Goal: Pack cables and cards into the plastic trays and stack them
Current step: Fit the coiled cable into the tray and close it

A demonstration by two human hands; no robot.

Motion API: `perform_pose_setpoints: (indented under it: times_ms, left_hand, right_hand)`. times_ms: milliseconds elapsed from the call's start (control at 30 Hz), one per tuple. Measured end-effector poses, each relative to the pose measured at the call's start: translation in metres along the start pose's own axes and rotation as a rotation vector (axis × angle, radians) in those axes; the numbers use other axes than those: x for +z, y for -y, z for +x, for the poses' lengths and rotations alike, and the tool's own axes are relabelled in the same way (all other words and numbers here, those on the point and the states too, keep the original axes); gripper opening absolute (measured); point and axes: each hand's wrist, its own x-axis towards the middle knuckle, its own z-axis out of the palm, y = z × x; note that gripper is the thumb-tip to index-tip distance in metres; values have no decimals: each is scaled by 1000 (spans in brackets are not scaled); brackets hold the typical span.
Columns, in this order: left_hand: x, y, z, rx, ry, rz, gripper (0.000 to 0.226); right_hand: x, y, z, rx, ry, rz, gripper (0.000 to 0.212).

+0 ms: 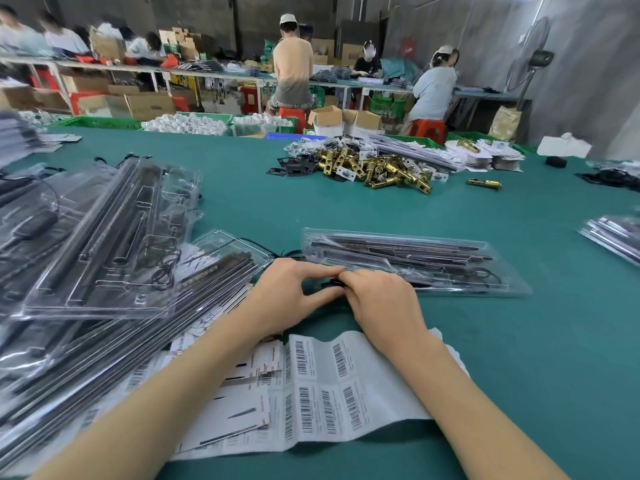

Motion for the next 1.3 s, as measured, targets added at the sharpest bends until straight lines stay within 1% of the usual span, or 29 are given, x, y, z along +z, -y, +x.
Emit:
perform_pose_setpoints:
  times_ms: [100,167,333,400,467,533,633,700,800,833,933,1000,1167,1200,1300]
  left_hand:
    - [0,-4,10,80,5,41,33]
    - [-1,-5,17,99,26,81,32]
    - [4,-6,20,127,-10,93,27]
    - [3,-7,19,169,58,91,27]
    - [4,-5,17,208,126,79,33]
    - [6,-4,13,168,79,46,37]
    - [10,-4,15,59,-32,-6,24]
    - [10,-6,19,-6,-37,-18,17]
    - [10,-8,23,-63,-35,-24,11]
    - [10,-9,24,-67,-33,-16,10]
    - [12,-12,27,-57,-34,34,12]
    - [14,-13,28,-36,-33,68,14]
    - [19,-10,29,-36,-56,129,15]
    - [20,-9,30,-40,-59,141,15]
    - [23,-6,31,-39,-62,175,15]
  right_hand:
    - [-1,-4,3,10,4,43,25]
    - [-1,-6,4,22,25,71,27]
    - [0,-11,4,14,60,151,28]
    - [2,-11,5,-1,97,122,28]
    - [5,-8,5,20,114,91,26]
    - [5,-6,5,44,113,91,25]
    - [7,-6,6,58,129,112,24]
    - [5,-8,6,59,140,161,26]
    - [1,-10,2,46,145,252,39]
    - [-1,-11,-1,44,129,284,40]
    - [-4,-15,-10,20,6,346,30]
    - [-5,-16,-12,-1,-76,308,30]
    - [-9,-9,-15,73,-173,152,35]
    - [-9,-9,-16,81,-142,95,39]
    - [2,-7,-20,62,52,-10,54]
